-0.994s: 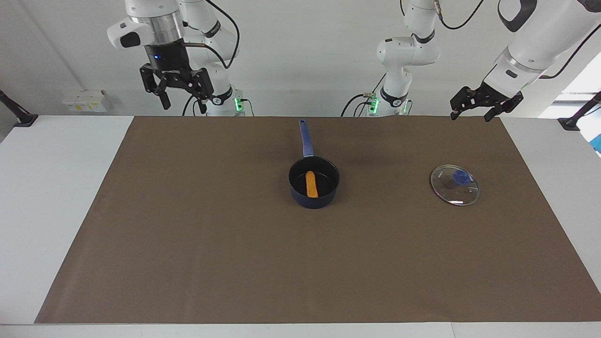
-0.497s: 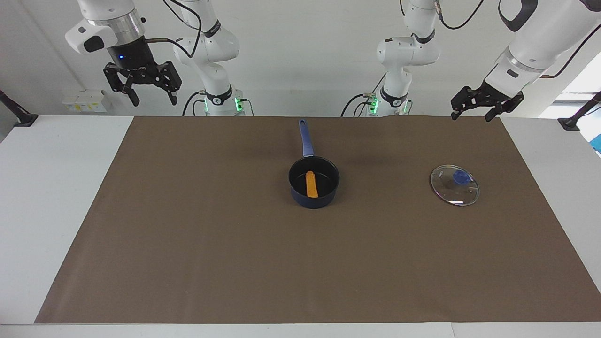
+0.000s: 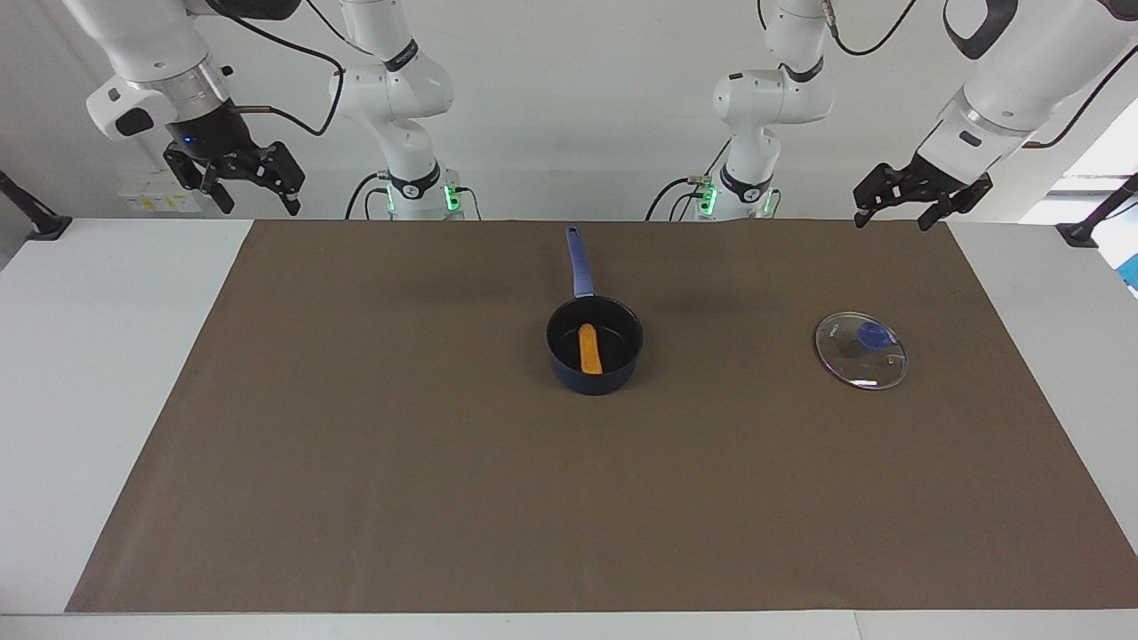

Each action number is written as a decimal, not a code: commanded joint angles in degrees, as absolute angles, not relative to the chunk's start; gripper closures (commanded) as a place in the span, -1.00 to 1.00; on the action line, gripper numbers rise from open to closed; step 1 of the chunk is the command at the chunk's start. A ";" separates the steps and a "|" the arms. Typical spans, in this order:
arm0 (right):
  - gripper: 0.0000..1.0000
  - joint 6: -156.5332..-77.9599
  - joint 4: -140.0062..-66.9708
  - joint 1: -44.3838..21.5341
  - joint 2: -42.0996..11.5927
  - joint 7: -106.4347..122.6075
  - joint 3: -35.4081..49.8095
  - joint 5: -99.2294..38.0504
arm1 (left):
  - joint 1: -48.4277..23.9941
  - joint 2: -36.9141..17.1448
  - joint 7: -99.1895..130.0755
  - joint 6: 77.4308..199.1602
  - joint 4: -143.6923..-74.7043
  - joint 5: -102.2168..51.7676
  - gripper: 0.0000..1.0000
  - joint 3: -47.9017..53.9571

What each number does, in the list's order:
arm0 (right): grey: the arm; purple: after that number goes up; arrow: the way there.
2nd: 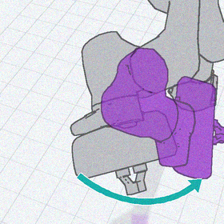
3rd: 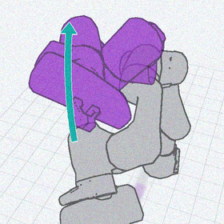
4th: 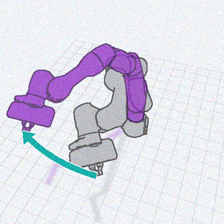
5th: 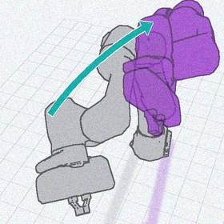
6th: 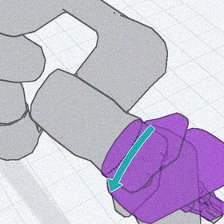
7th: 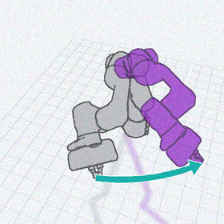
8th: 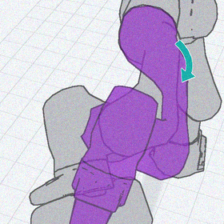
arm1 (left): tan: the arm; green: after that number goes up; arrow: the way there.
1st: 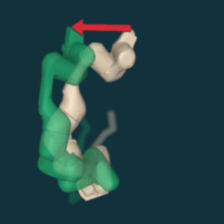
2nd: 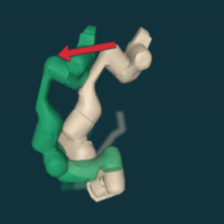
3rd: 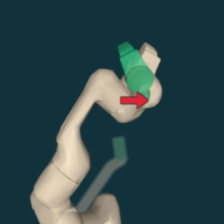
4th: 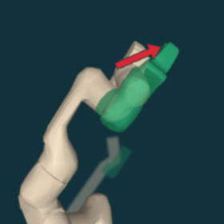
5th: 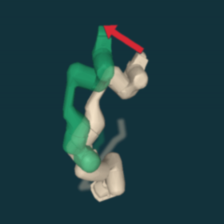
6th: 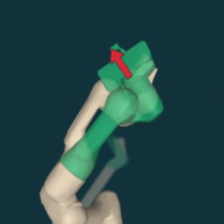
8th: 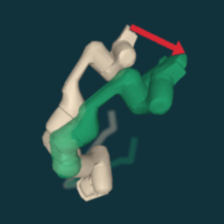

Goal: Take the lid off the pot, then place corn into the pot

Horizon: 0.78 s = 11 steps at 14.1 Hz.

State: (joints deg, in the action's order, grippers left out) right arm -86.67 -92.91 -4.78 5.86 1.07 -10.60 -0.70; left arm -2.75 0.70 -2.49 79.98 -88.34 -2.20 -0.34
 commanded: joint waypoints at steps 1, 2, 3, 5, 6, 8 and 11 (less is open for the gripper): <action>-1.00 -84.29 -88.77 -4.39 3.69 2.02 -9.76 -1.67 | -3.34 0.09 -3.16 79.98 -87.10 -1.67 -1.00 -0.70; -1.00 -84.29 -89.20 -4.57 3.95 1.93 -9.58 -1.58 | -3.34 0.09 -3.08 79.98 -87.10 -1.67 -1.00 -0.70; -1.00 -84.55 -89.64 -4.74 4.22 1.32 -9.23 -1.50 | -3.34 0.17 -3.16 79.98 -87.10 -1.67 -1.00 -0.70; -1.00 -86.39 -90.35 -5.62 4.39 -1.48 -8.26 -1.41 | -3.34 0.09 -3.08 79.98 -87.19 -1.76 -1.00 -0.70; -1.00 -87.01 -90.26 -6.15 4.22 -1.23 -8.26 -1.32 | -3.34 0.17 -3.08 79.98 -87.19 -1.76 -1.00 -0.70; -1.00 -86.84 -89.48 -6.24 3.69 -1.23 -8.17 -0.62 | -3.34 0.18 -3.08 79.98 -87.19 -1.76 -1.00 -0.70; -1.00 -87.01 -89.82 -7.12 3.95 -1.84 -8.17 0.00 | -3.34 0.18 -3.08 80.24 -87.27 -1.85 -1.00 -0.70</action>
